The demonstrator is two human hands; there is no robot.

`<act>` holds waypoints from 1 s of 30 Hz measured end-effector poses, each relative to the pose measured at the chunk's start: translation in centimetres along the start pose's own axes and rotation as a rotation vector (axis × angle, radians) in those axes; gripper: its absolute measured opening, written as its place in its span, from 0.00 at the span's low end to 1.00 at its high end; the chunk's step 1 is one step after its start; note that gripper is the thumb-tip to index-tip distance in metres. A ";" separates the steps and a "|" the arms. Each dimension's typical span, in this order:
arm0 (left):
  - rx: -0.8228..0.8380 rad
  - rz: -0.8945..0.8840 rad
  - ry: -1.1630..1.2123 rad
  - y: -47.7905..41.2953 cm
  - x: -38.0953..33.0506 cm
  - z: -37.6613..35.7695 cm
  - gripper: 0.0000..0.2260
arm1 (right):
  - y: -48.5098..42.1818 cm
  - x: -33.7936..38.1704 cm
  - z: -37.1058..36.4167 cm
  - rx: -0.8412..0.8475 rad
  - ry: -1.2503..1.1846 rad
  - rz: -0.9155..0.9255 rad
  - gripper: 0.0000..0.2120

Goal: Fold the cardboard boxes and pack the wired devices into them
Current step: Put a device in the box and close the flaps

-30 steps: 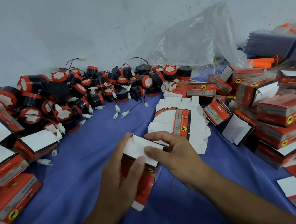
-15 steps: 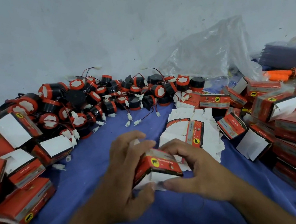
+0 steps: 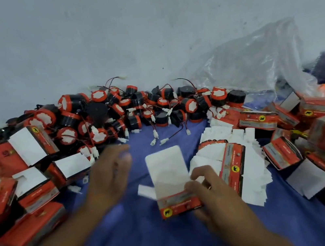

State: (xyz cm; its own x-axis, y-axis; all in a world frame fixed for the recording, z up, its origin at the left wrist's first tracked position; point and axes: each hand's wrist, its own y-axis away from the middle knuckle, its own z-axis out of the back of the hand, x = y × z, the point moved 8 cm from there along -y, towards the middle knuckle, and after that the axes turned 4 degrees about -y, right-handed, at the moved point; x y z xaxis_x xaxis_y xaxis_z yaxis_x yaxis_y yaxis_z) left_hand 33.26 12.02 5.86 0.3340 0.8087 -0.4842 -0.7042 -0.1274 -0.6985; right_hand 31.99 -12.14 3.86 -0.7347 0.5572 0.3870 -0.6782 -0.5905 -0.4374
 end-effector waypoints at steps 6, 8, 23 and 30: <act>0.138 0.338 -0.742 -8.7 10.6 -0.3 0.35 | 0.0 1.5 -1.7 0.151 0.087 0.080 0.24; 0.221 0.344 -0.835 -9.9 12.3 -1.1 0.39 | 0.0 1.2 -2.1 0.161 0.091 0.073 0.22; -0.194 0.294 -0.035 -3.9 -5.9 3.8 0.28 | 0.9 0.7 -1.5 0.196 0.043 0.029 0.27; -0.135 0.608 0.267 0.6 -4.3 2.0 0.19 | 1.4 1.1 0.4 0.077 -0.057 0.064 0.24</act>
State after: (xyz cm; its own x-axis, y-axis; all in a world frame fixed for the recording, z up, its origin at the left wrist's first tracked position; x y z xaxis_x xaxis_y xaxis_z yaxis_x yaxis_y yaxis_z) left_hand 30.19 9.63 8.59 0.0588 0.4034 -0.9132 -0.7369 -0.5995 -0.3123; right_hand 30.24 -12.59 3.95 -0.7746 0.4842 0.4068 -0.6275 -0.6682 -0.3995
